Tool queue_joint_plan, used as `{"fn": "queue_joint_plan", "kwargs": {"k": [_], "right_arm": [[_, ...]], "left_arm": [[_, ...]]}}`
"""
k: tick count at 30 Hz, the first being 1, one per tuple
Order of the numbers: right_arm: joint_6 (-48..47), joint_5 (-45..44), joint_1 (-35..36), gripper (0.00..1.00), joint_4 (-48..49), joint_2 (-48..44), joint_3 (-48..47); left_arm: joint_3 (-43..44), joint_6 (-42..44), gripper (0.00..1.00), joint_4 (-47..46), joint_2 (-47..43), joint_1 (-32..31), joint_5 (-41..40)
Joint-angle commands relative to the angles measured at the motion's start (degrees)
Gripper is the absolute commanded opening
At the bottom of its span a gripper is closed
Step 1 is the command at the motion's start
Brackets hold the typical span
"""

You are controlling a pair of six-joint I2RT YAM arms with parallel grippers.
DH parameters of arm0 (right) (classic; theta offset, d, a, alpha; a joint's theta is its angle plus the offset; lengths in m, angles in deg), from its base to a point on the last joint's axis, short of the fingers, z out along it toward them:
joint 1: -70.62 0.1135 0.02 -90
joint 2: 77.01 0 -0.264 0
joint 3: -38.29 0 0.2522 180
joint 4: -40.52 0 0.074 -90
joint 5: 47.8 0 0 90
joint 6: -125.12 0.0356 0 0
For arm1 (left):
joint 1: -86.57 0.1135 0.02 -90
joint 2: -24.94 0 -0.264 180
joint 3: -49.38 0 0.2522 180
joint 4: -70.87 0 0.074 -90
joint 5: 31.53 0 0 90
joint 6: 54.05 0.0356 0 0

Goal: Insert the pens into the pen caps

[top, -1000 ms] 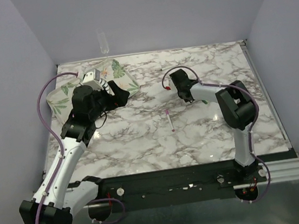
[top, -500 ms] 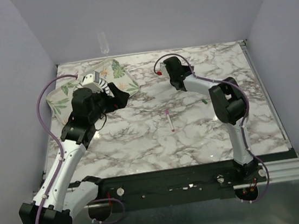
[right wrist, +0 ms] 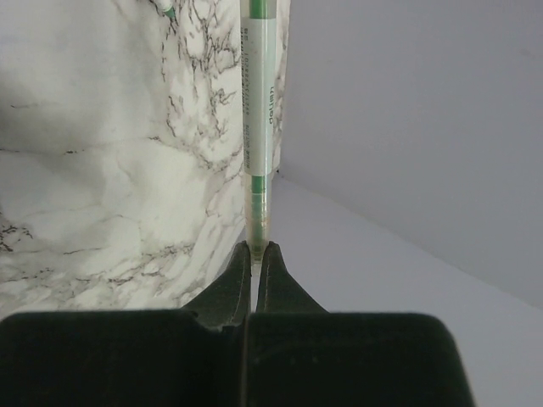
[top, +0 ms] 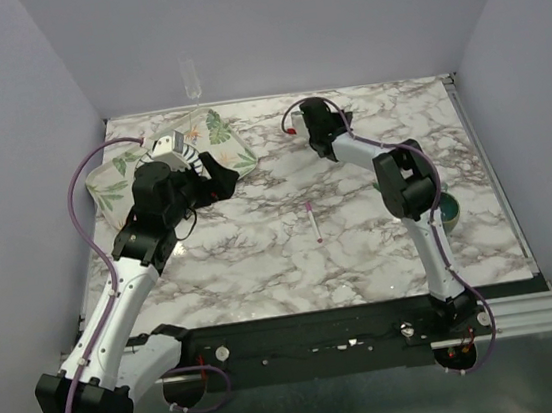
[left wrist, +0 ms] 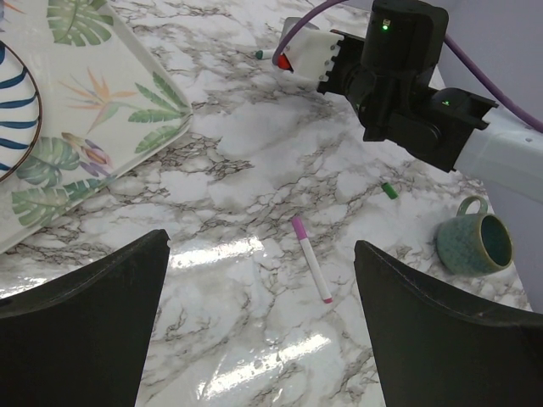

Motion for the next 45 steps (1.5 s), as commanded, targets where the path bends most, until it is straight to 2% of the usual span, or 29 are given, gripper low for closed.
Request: {"fn": "queue_joint_plan", "kwargs": {"k": [1, 7, 16, 21, 27, 28, 30, 31, 32, 34, 35, 37, 38, 40, 41, 42, 45], "right_arm": [[-5.8, 1.7, -0.8, 0.01, 5.0, 1.6, 1.9], [-11.7, 1.7, -0.9, 0.01, 11.5, 0.9, 8.0], [-14.0, 2.3, -0.2, 0.01, 12.3, -2.4, 13.0], [-8.5, 1.0, 2.1, 0.01, 10.0, -7.8, 19.4], [-0.1, 5.2, 5.9, 0.01, 14.6, -16.9, 31.9], [2.3, 4.9, 6.3, 0.01, 11.7, -19.1, 32.4], [15.9, 4.4, 6.4, 0.01, 2.1, -20.3, 28.8], [21.6, 4.7, 6.5, 0.01, -12.1, -19.9, 26.3], [30.1, 4.1, 6.4, 0.01, -16.1, -19.9, 24.7], [36.3, 1.5, 6.6, 0.01, -22.3, -20.2, 25.3], [41.7, 1.5, 6.6, 0.01, -23.1, -21.8, 26.1], [46.5, 1.7, 6.6, 0.01, -24.6, -24.3, 29.6], [53.7, 2.9, 6.7, 0.01, -27.2, -26.3, 29.6], [61.6, 9.8, 7.1, 0.01, -34.8, -28.0, 28.8], [68.4, 11.5, 8.4, 0.01, -36.1, -29.0, 29.5], [71.1, 15.8, 9.0, 0.01, -37.0, -30.8, 30.3], [80.3, 20.8, 13.2, 0.01, -37.2, -32.9, 34.6]], "left_arm": [[0.0, 0.5, 0.99, -0.3, 0.0, -0.1, -1.3], [-0.2, -0.1, 0.99, -0.8, 0.3, -0.1, -0.2], [-0.5, -1.0, 0.99, -1.6, -0.7, -0.1, 1.2], [-0.6, -1.0, 0.99, -1.7, -1.4, -0.1, 1.3], [-0.9, -1.1, 0.99, -2.3, -2.3, -0.1, 1.3], [-1.1, -1.3, 0.99, -2.4, -2.3, -0.1, 1.4], [-1.1, -1.2, 0.99, -2.4, -2.4, -0.1, 1.2], [-1.1, -1.1, 0.99, -2.4, -2.5, -0.1, 1.0], [-1.1, -0.9, 0.99, -2.3, -2.6, -0.1, 0.6], [-1.1, -0.7, 0.99, -2.0, -2.6, -0.1, 0.2], [-1.1, -0.7, 0.99, -2.0, -2.6, -0.1, 0.2], [-1.3, -0.9, 0.99, -2.1, -2.4, -0.1, 0.6], [-1.3, -0.9, 0.99, -2.2, -2.1, -0.1, 0.9], [-1.1, -1.1, 0.99, -2.4, -1.9, -0.1, 1.7], [-1.0, -1.2, 0.99, -2.4, -1.7, -0.1, 1.8], [-0.9, -1.2, 0.99, -2.3, -1.5, -0.1, 1.9], [-1.0, -1.2, 0.99, -2.3, -1.4, -0.1, 2.1]]}}
